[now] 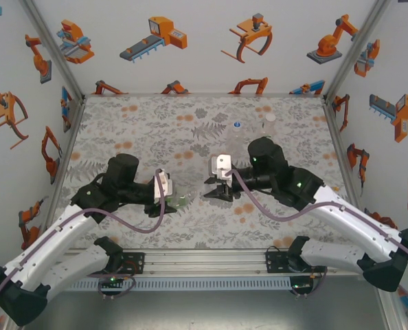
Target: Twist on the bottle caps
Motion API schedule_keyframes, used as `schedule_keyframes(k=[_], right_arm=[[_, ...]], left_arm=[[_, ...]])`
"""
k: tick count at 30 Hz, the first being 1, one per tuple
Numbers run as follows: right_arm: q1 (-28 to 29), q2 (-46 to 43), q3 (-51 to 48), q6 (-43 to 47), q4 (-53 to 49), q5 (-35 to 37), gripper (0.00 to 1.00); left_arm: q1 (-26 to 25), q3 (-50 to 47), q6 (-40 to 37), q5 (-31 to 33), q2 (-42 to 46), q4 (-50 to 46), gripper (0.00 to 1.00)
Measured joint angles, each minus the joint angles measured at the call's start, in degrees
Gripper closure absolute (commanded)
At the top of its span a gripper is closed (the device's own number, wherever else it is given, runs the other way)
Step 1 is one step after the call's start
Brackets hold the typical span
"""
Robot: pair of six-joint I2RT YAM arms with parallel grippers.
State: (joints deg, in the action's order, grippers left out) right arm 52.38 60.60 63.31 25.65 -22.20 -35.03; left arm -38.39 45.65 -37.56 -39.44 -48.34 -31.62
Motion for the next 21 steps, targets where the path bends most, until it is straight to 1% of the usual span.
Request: schedule_keyframes(k=[4,8,21], right_arm=[[0.8,0.9,0.2,3.9,-0.1,-1.9,0.93],[1.4,2.1,0.2,5.9,-0.5,-3.1,0.93],[4.0,4.8,2.2,7.4,-0.3,-3.5,0.92]], left_arm=[[-0.7,0.2,-0.4,0.0,-0.5,-0.4,0.93],[-1.0,0.4,-0.4,-0.4,-0.5,-0.6,0.93],[-1.0,0.4,-0.6,-1.1,-0.8,-1.2,0.93]])
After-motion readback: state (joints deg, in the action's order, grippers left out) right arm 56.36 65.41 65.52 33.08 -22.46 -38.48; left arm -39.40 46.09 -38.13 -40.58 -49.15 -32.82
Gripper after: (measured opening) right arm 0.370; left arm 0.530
